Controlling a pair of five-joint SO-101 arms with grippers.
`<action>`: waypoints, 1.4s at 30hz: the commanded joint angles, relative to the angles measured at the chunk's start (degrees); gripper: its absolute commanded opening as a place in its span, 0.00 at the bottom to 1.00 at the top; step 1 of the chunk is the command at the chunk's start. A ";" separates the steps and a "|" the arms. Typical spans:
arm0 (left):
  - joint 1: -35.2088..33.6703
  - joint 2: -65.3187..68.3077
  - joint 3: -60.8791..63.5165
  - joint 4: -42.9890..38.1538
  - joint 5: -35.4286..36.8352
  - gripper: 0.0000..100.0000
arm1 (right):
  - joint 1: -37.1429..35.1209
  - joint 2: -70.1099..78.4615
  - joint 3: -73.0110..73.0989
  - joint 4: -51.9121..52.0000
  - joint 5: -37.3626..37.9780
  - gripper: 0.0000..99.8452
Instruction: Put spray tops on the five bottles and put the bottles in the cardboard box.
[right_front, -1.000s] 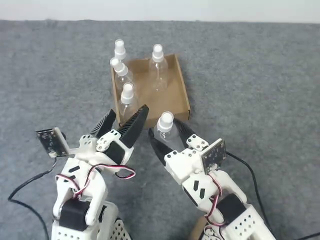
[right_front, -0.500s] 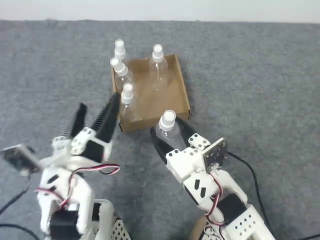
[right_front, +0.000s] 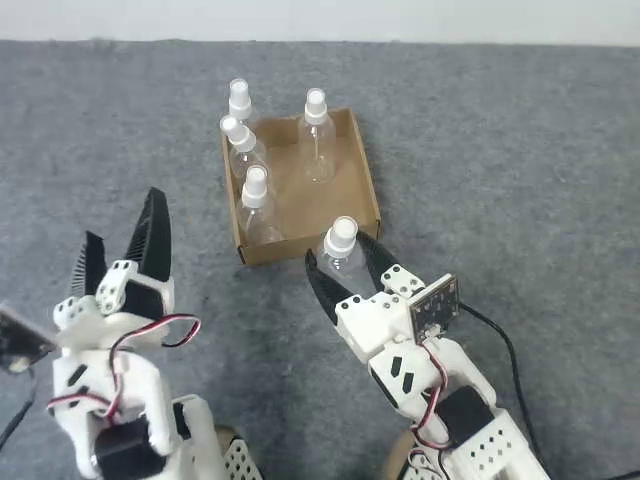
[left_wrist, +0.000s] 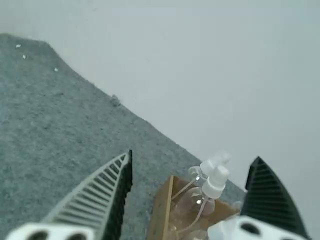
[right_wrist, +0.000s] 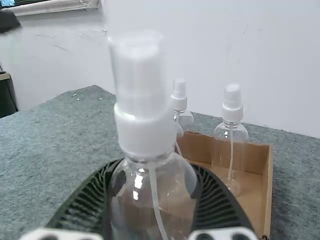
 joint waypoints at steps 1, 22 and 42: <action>-0.35 -1.23 2.95 0.70 -0.44 0.34 | 0.57 -1.71 1.14 -1.71 -0.18 0.03; -0.44 -1.23 21.23 -10.29 -0.97 0.19 | 0.48 -1.19 0.88 -1.19 -0.53 0.03; -0.35 -1.14 24.04 -13.45 -4.84 0.01 | 0.92 -1.10 -9.41 10.77 -0.09 0.02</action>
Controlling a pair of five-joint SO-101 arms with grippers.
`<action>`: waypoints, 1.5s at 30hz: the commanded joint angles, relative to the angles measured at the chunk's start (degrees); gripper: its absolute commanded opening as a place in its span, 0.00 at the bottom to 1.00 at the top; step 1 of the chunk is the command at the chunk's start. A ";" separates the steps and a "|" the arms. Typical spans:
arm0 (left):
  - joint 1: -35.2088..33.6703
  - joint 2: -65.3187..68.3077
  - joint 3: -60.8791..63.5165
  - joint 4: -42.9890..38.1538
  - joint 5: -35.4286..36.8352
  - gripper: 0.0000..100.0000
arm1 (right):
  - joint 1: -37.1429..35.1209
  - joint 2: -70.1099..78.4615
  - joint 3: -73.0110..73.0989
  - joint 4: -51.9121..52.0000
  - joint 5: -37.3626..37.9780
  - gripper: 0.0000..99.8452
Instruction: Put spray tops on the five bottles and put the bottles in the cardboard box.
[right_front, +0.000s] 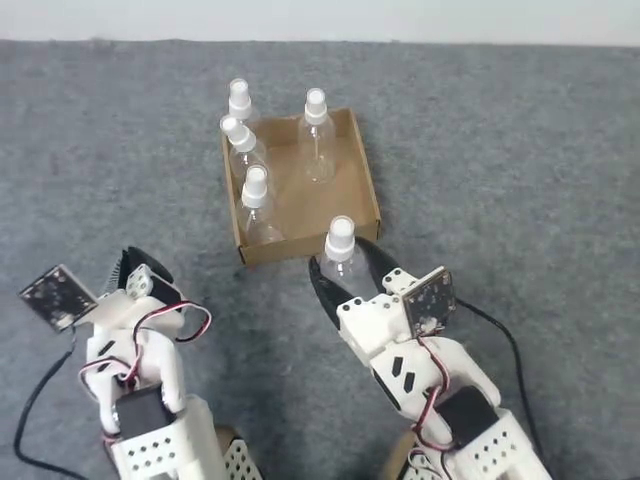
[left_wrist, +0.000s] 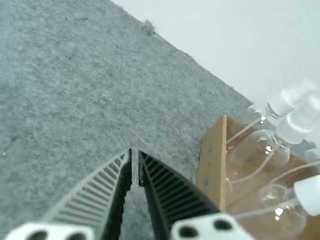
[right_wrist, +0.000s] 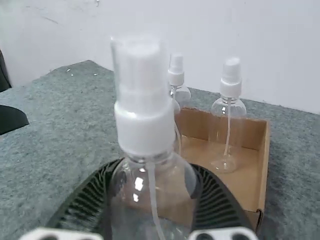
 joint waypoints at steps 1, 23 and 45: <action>-0.35 -1.14 0.84 -4.66 -0.53 0.01 | 0.92 -1.01 -7.30 2.42 -0.09 0.03; -0.35 -1.14 1.45 -5.80 -0.62 0.01 | 1.63 29.76 -31.56 -2.51 3.08 0.03; -0.35 -1.14 1.54 -5.80 -0.62 0.01 | 7.78 62.29 -31.65 -43.03 2.99 0.03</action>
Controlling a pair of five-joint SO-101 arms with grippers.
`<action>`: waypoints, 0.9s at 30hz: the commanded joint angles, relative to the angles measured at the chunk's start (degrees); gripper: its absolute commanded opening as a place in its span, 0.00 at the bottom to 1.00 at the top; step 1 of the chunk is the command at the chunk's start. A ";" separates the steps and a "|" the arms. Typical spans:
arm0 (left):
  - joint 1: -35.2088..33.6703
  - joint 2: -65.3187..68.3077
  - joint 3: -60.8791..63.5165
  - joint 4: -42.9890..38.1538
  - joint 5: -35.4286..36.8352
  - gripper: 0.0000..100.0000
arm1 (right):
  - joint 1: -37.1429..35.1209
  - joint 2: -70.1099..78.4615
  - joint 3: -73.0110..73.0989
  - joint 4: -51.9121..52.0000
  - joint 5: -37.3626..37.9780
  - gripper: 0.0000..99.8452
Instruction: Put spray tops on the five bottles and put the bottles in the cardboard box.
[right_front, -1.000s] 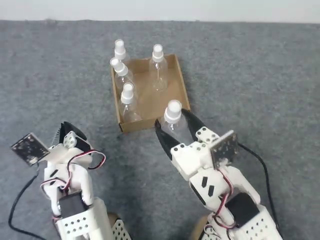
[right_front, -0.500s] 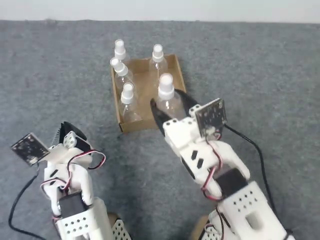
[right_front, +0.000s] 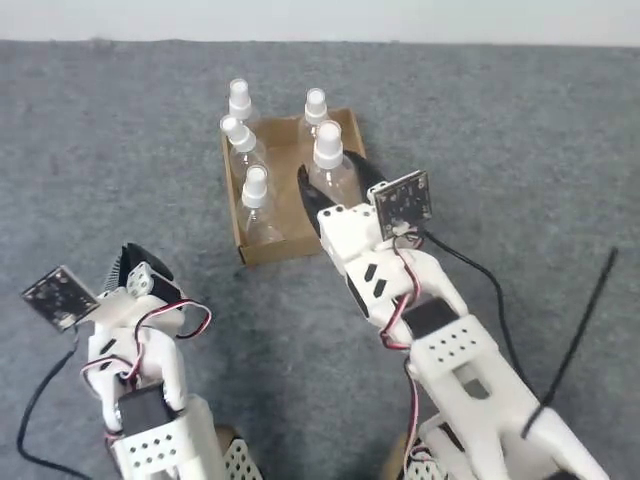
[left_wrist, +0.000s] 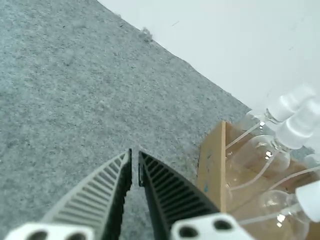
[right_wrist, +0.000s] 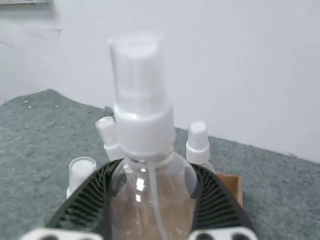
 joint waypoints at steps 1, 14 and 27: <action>-0.35 -1.14 -0.75 -1.85 -0.53 0.01 | 0.75 2.59 -4.57 -6.73 0.79 0.03; -0.35 -1.14 -0.66 -1.85 -0.53 0.01 | 4.35 20.97 -7.91 -22.55 0.44 0.03; -0.35 -1.14 -0.66 -1.85 -0.53 0.01 | 4.70 38.64 -10.81 -36.53 0.70 0.03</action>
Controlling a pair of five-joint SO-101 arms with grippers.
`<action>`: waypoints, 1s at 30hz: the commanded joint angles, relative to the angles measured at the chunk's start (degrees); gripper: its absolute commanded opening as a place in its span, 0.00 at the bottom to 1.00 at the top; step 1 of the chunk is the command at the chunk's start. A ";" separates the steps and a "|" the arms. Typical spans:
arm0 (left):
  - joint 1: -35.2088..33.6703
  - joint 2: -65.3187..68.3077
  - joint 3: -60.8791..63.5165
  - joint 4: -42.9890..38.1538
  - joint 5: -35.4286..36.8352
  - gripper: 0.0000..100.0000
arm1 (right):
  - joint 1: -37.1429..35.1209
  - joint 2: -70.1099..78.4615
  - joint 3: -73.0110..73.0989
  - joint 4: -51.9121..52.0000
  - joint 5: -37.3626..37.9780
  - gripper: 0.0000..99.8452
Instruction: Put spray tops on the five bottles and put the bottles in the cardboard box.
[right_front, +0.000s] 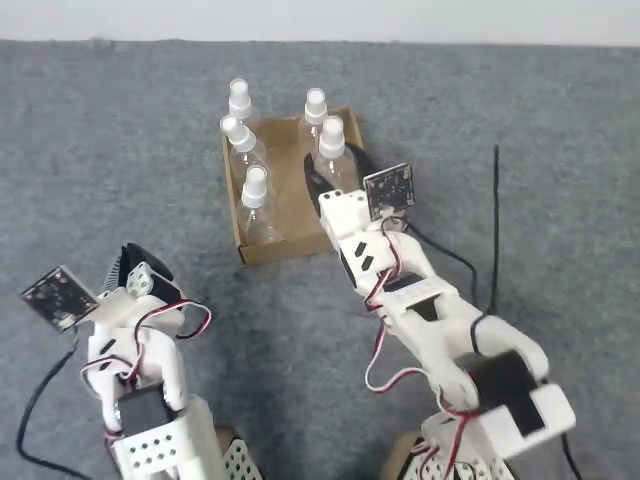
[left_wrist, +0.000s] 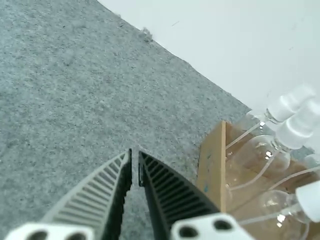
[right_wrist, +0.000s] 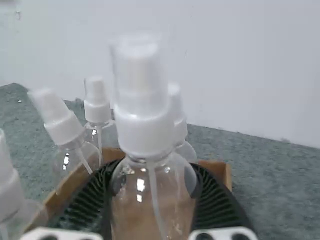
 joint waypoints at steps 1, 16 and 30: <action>-0.35 -1.14 -0.66 -1.85 -0.53 0.01 | 0.84 1.89 -3.96 -4.97 0.70 0.03; -2.73 -1.14 -0.66 -1.85 -0.53 0.01 | 0.84 15.78 -3.96 -21.58 0.79 0.03; -2.81 -1.14 -0.57 -1.85 -0.53 0.01 | 0.84 23.34 -4.04 -31.87 0.88 0.03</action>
